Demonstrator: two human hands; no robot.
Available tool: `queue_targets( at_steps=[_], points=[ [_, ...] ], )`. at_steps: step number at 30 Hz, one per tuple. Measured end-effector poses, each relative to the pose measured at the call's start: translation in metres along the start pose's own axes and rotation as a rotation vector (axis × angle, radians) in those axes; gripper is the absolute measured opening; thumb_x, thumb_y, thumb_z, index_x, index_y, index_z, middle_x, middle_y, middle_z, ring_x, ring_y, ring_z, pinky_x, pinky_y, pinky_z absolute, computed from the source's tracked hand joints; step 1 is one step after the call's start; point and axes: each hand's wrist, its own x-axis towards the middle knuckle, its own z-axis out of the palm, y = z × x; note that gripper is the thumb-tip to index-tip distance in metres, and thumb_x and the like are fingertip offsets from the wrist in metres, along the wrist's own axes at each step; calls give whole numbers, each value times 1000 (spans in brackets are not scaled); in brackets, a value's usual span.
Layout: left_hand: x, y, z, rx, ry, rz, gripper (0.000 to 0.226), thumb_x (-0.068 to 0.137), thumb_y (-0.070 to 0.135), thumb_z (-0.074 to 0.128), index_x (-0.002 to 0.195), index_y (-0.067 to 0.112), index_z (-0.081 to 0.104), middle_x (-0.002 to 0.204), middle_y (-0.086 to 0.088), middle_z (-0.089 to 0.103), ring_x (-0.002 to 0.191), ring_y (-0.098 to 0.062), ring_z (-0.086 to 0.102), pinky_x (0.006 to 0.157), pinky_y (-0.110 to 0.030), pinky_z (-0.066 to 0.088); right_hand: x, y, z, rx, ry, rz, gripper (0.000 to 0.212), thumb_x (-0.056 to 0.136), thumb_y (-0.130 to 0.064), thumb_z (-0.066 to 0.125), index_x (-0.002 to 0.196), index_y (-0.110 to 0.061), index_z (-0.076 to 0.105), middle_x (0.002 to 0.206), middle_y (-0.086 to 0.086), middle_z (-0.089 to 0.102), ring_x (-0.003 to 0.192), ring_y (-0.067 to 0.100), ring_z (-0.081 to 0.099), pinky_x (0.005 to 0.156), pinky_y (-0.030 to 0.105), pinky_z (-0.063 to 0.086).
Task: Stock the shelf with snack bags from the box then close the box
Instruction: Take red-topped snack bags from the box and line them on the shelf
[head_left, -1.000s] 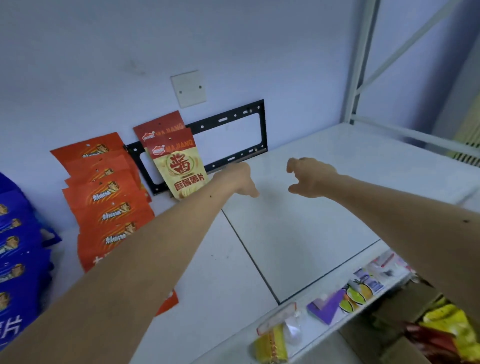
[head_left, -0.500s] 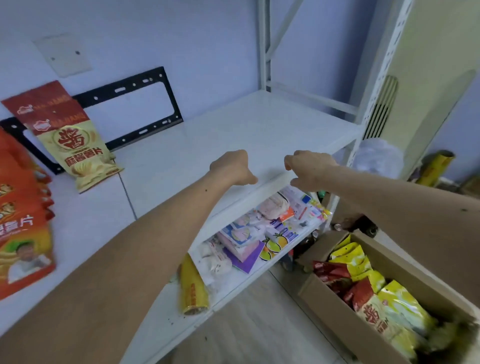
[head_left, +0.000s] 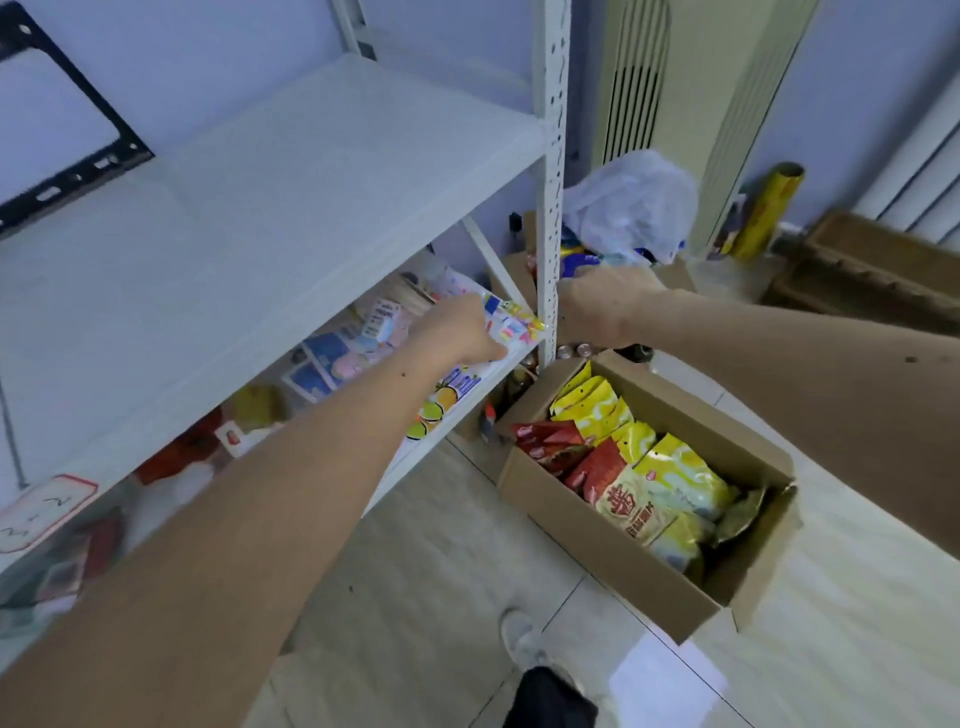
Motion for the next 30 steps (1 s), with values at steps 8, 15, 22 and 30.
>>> queue_targets(
  at_steps=[8, 15, 22, 30],
  points=[
    [67, 34, 51, 49, -92, 26, 58, 80, 44, 66, 123, 7, 52, 119, -12, 58, 106, -28, 56, 81, -36, 50, 17, 53, 41, 41, -97, 44, 29, 89, -19, 54, 118, -19, 54, 117, 3, 57, 109, 29, 58, 68, 36, 41],
    [101, 66, 94, 44, -170, -14, 50, 85, 43, 65, 121, 11, 53, 119, -9, 58, 110, -26, 54, 87, -36, 47, 24, 99, 93, 98, -167, 46, 33, 90, -21, 54, 123, -20, 50, 118, 7, 58, 108, 31, 59, 69, 38, 45],
    [109, 95, 163, -49, -220, -111, 53, 86, 43, 65, 123, 7, 51, 119, -10, 57, 108, -29, 55, 89, -41, 50, 31, 138, 158, 56, -228, -67, 39, 86, -16, 56, 124, -19, 50, 119, 5, 56, 107, 30, 59, 63, 36, 43],
    [104, 101, 268, -124, -186, -260, 33, 85, 37, 66, 95, 7, 58, 102, -14, 63, 96, -31, 61, 72, -35, 49, 29, 149, 250, -8, -241, -204, 44, 90, -21, 54, 133, -16, 44, 127, 8, 53, 115, 32, 54, 68, 37, 41]
  ],
)
